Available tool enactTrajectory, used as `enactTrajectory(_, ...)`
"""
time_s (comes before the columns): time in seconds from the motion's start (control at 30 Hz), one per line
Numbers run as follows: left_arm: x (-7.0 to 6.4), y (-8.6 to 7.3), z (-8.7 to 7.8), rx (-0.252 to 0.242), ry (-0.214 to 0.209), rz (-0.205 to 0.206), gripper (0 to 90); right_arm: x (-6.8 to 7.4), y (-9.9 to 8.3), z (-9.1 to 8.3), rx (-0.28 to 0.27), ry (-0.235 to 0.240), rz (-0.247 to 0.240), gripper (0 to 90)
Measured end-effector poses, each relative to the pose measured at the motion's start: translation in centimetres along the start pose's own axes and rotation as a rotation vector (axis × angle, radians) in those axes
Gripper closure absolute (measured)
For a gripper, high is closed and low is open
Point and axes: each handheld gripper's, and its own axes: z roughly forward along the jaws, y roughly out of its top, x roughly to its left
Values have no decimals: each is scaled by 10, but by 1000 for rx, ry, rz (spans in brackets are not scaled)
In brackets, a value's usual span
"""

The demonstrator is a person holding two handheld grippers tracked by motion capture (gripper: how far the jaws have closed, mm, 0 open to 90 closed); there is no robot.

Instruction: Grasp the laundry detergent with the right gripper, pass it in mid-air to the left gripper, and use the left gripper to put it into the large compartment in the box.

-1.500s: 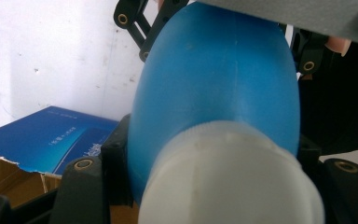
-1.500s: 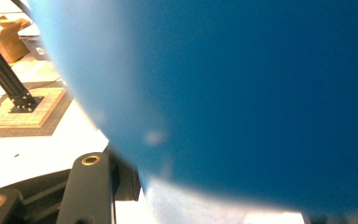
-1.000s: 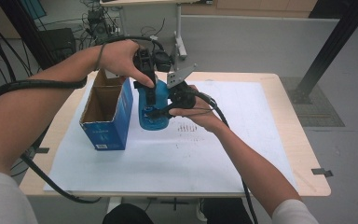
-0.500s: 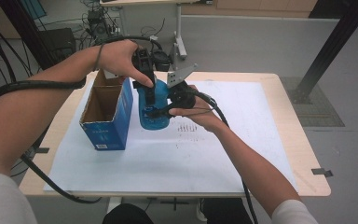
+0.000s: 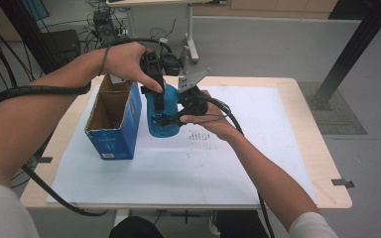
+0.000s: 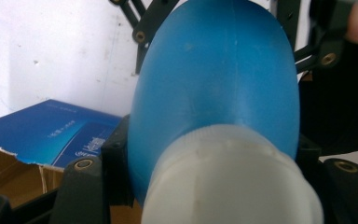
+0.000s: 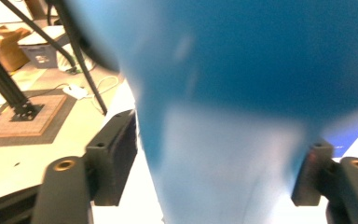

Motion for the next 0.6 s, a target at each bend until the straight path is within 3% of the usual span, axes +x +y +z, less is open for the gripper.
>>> enactTrajectory(0.03,1,-1,0,1,1,-5,376,0,-1,-2,9,-5,7,233)
enactTrajectory(0.07,1,-2,-1,1,1,-6,376,-1,-3,-7,36,-37,29,146)
enactTrajectory(0.2,3,-3,-4,8,4,-36,376,-1,-7,-18,82,-61,64,109)
enactTrajectory(0.23,4,-3,-6,16,-2,-58,376,0,-10,-27,92,-74,102,95)
enactTrajectory(0.27,4,-3,-6,16,-2,-58,376,0,-10,-27,92,-74,102,95)
enactTrajectory(0.3,5,-3,-6,16,-2,-68,376,1,-12,-32,116,-80,133,71)
enactTrajectory(0.4,6,-2,-13,22,-3,-113,376,2,-15,-45,185,-102,201,26)
enactTrajectory(0.6,11,-5,-33,1,-28,-250,376,13,-14,-74,320,-179,216,28)
